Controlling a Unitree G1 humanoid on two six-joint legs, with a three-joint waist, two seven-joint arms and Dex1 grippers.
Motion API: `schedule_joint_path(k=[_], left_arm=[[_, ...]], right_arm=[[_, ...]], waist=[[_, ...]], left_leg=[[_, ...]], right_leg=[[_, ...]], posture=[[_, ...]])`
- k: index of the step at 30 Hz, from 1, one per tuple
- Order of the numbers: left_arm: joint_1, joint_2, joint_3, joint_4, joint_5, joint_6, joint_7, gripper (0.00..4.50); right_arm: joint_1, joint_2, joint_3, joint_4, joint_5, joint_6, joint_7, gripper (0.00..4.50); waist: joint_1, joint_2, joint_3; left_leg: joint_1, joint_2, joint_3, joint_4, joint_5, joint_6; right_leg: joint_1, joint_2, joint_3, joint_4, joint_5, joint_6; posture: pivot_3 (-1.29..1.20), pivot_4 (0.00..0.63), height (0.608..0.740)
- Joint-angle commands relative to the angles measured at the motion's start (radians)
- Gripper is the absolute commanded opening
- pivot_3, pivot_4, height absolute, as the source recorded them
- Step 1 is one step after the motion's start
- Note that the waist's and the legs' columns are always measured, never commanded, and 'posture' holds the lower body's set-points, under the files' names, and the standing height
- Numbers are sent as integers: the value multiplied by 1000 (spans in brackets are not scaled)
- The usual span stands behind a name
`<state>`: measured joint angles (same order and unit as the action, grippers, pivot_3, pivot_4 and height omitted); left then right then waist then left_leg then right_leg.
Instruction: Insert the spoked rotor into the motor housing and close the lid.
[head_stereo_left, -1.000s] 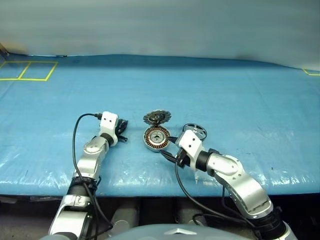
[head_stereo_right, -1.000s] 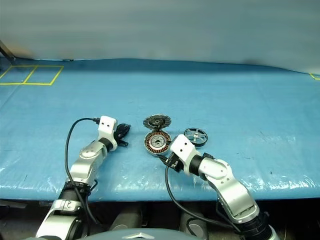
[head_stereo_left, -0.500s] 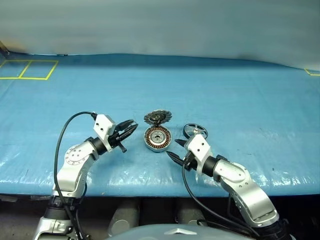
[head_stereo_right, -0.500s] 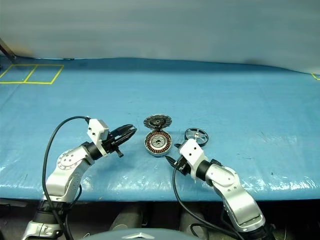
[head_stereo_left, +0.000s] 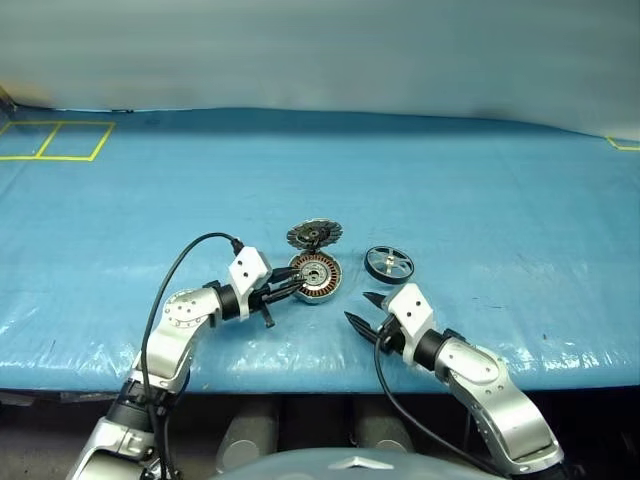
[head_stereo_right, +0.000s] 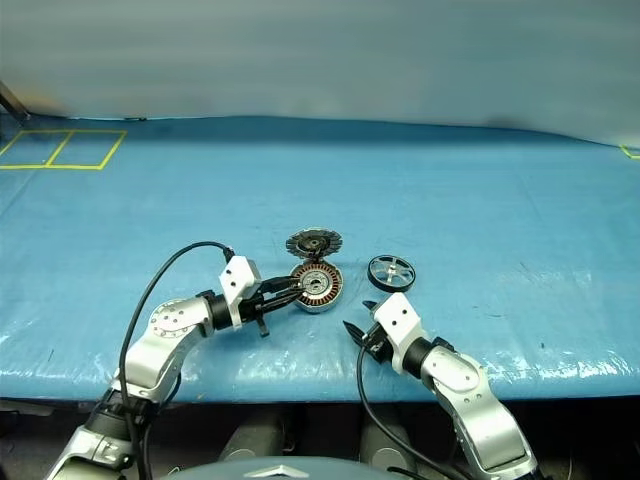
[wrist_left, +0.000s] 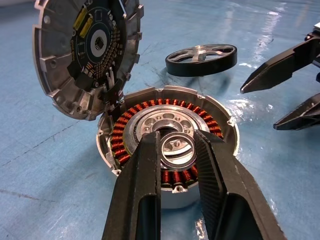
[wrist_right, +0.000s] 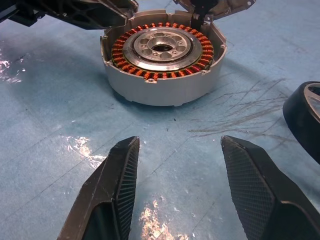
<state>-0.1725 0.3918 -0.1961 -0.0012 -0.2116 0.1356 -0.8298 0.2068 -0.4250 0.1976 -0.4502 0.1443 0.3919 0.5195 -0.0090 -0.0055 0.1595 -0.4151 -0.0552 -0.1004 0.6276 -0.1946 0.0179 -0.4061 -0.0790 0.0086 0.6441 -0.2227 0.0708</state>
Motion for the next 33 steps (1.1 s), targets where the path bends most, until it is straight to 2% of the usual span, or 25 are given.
schedule_joint_path(k=[1,5,11,18,22,26,33], left_arm=[[-31,-23,-8,0,0,-34,-8,637],[-41,-48,-18,-2,-8,-24,-18,637],[-38,-53,-16,-10,-13,-5,-27,637],[-20,-54,1,-24,-19,13,-4,637],[5,-60,11,-41,-28,20,17,637],[16,-59,9,-45,-30,16,16,637],[-14,-69,-5,0,3,12,42,637]], right_arm=[[10,3,0,-38,8,-29,5,2752],[21,39,12,-7,-19,-96,-29,2752],[30,88,68,88,-154,-252,-121,2752],[60,167,57,90,-148,-281,-186,2752],[110,261,40,56,-150,-262,-289,2752],[117,268,47,48,-121,-250,-261,2752],[92,197,76,32,-86,-196,-156,2752]], waist=[[0,0,0],[-1,0,0],[-1,0,0],[-2,0,0],[0,0,0],[-1,0,0],[-1,0,0]], left_leg=[[0,0,0,0,0,0],[0,0,0,0,0,0],[1,1,0,-1,0,0],[1,1,-1,-1,0,0],[2,1,-2,-2,0,0],[1,0,-1,-1,0,0],[1,0,-1,-1,0,0]], right_leg=[[0,0,0,0,0,0],[1,0,0,0,0,0],[6,1,0,0,0,0],[6,1,0,0,0,0],[2,1,0,0,-1,-1],[0,0,1,0,-1,-1],[0,1,0,0,-1,-1]], posture=[[0,150,740],[0,150,740],[0,150,740],[0,150,740],[0,150,740],[0,150,740],[0,150,740]])
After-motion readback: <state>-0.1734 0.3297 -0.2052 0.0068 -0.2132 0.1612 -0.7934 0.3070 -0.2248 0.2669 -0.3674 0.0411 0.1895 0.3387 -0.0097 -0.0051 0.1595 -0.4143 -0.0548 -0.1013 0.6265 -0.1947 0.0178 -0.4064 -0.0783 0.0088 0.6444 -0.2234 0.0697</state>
